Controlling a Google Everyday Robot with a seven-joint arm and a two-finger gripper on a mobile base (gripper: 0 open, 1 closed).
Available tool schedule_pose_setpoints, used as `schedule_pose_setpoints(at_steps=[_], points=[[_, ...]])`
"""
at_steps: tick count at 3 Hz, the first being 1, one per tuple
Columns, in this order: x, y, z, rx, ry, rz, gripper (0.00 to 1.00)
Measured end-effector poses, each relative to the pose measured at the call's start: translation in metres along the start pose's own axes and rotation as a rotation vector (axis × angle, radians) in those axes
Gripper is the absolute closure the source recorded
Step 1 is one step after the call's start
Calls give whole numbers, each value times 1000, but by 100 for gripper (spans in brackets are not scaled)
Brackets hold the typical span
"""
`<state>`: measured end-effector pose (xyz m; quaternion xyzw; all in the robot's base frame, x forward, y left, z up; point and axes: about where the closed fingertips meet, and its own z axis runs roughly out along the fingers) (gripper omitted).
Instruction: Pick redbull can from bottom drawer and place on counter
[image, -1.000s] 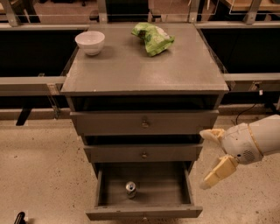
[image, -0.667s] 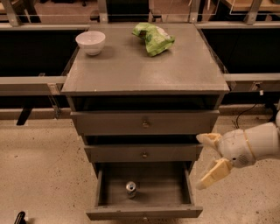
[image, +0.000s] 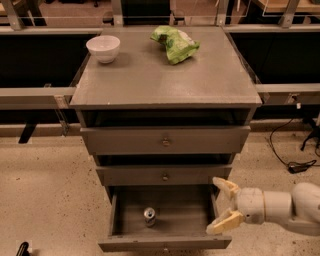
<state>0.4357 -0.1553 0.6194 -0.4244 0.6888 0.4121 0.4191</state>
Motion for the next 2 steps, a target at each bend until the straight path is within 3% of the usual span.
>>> schedule_pose_setpoints(at_steps=[1,2], points=[[40,1,20,-35,-58,42,0],[39,1,21,-46,-59,44,0]])
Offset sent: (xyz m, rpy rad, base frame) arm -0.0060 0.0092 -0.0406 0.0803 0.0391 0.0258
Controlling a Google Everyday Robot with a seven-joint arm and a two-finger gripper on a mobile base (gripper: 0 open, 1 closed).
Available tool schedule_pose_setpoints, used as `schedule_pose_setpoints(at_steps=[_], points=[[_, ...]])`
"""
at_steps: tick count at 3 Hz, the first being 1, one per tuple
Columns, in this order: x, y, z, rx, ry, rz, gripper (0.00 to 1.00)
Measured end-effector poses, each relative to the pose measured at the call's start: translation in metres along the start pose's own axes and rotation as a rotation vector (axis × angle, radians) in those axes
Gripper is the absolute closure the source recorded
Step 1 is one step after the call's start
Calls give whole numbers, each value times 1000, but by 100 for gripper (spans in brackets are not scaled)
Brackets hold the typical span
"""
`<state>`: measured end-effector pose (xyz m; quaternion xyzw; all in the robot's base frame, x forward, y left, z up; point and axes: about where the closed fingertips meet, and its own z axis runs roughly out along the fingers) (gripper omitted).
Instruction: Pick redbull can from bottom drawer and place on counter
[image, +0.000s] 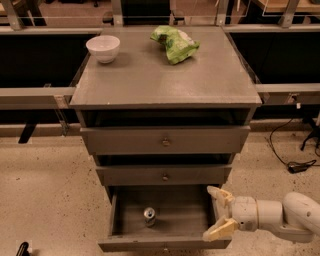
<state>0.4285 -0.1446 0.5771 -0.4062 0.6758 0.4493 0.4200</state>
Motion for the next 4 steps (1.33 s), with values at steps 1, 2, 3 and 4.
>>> schedule_pose_setpoints(at_steps=[1,2,3,4], points=[[12,-13,21,-21,-14,-99,0],[42,-34,62,-6,-36,-299,0],[49,-36,80,-39,-12,-462,0],[54,-39,84,-44,-7,-470,0]])
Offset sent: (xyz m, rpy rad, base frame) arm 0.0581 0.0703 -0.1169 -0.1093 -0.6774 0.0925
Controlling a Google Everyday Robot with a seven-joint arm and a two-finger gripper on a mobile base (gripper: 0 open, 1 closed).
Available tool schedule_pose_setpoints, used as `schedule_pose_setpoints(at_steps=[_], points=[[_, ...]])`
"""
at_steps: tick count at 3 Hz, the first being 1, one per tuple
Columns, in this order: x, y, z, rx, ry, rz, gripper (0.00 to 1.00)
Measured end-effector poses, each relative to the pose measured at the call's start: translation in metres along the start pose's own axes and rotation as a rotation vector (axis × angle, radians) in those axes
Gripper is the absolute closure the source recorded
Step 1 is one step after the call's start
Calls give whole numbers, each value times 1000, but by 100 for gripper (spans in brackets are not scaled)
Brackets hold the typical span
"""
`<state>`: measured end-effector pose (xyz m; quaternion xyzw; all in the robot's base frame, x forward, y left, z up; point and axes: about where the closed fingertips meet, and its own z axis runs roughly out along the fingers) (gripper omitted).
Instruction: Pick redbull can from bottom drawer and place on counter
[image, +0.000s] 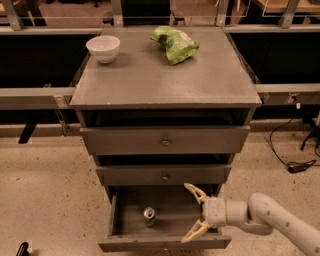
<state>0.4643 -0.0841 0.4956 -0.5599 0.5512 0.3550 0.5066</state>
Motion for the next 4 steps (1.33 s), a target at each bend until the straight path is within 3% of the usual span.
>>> schedule_pose_setpoints(at_steps=[1,3,4], points=[[36,-10,24,-14,9,71,0],[122,-17,96,14,55,77,0],[150,-17,118,32,76,95,0]])
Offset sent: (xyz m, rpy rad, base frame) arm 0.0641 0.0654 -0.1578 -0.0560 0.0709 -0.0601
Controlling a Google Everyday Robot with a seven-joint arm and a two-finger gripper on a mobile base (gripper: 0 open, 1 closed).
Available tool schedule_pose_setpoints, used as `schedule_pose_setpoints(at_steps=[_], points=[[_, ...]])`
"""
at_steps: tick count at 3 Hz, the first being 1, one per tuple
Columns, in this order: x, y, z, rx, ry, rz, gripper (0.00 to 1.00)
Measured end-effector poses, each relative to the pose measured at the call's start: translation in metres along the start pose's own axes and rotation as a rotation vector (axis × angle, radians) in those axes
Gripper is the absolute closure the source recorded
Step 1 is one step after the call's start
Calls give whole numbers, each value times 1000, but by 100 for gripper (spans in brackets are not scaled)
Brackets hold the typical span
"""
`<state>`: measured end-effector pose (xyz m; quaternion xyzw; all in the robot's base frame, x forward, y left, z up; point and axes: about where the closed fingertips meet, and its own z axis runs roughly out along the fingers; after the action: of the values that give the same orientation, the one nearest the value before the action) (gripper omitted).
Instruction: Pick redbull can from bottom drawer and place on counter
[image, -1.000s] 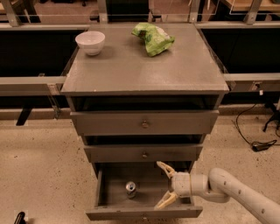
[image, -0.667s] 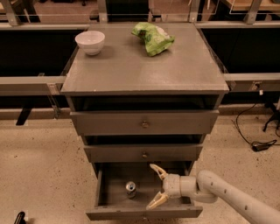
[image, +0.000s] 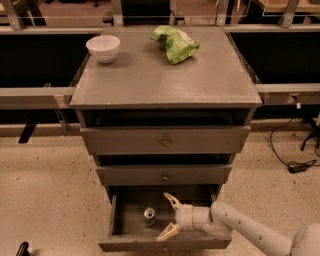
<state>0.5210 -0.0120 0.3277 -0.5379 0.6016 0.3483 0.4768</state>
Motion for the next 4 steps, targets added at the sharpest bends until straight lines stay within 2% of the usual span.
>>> schedule_pose_setpoints(at_steps=[1,3,4], points=[[16,0,15,5,10,17,11],[34,-4,35,-10,12,23,16],[40,-9,42,-12,12,22,30]])
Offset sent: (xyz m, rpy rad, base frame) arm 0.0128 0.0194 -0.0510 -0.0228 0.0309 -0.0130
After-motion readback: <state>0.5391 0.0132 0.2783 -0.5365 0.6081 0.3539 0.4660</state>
